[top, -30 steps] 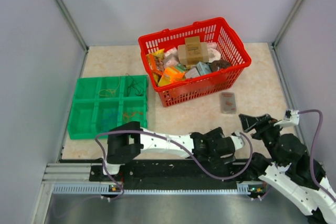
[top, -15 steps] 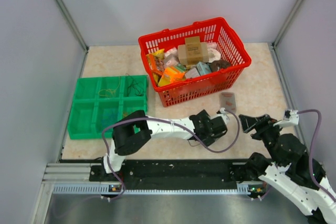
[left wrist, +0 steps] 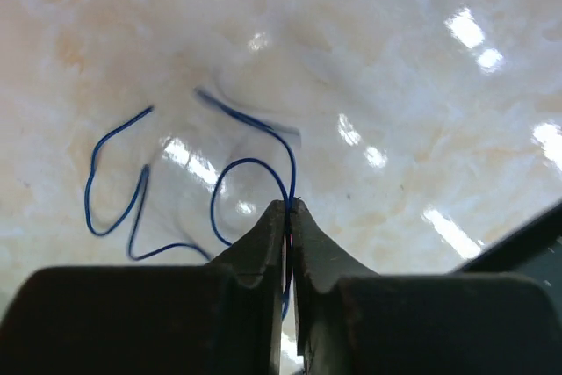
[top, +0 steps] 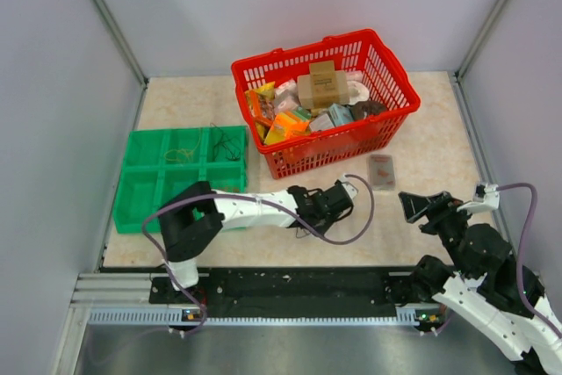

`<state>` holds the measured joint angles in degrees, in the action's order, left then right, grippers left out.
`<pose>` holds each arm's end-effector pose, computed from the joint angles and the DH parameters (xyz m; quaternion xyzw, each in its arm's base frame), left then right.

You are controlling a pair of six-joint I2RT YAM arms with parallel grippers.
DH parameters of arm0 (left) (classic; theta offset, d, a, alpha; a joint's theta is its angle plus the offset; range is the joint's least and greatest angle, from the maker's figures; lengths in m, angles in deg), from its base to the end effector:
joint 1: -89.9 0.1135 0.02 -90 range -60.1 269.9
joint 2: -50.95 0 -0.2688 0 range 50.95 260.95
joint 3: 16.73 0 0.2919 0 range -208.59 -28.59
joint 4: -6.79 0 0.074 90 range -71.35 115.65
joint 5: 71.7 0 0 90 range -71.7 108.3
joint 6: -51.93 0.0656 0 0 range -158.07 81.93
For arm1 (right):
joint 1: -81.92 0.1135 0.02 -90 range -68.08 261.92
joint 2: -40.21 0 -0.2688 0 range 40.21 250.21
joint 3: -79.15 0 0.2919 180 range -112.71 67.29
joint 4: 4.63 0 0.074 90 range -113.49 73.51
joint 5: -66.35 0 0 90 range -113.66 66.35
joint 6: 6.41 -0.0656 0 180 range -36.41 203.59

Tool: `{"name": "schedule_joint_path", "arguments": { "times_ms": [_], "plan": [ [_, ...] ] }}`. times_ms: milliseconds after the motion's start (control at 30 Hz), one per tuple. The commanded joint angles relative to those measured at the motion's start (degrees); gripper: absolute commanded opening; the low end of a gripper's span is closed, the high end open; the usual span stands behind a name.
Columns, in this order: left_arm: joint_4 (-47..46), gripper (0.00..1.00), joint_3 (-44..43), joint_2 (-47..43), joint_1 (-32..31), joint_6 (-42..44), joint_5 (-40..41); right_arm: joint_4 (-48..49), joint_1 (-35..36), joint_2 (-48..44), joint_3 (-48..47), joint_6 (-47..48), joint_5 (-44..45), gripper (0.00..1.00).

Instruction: Untangle the cables

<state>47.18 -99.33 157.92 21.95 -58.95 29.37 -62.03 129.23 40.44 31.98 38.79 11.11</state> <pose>0.1706 -0.3877 0.1250 0.3685 0.8989 -0.0850 0.2212 0.0792 0.0307 0.3046 0.1750 0.7375 0.2802 0.5890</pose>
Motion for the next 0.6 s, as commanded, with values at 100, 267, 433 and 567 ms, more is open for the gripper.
{"name": "schedule_joint_path", "arguments": {
  "times_ms": [100, 267, 433, 567],
  "plan": [
    [-5.15, 0.00, 7.18, -20.29, 3.42, -3.54, -3.06, 0.54, -0.38, -5.50, -0.37, 0.06, -0.57, 0.73],
    [-18.56, 0.00, 22.28, -37.86, 12.29, -8.29, -15.01, 0.63, -0.29, -5.68, -0.11, -0.03, -0.49, 0.73],
    [-22.39, 0.00, 33.20, -54.12, 25.11, -15.31, -19.34, 0.63, -0.29, -5.68, 0.24, -0.29, -0.31, 0.73],
    [-13.61, 0.00, 30.76, -64.33, 38.02, -16.74, -15.46, 0.80, -0.29, -5.59, 0.33, -0.29, -0.40, 0.74]
  ]
}}
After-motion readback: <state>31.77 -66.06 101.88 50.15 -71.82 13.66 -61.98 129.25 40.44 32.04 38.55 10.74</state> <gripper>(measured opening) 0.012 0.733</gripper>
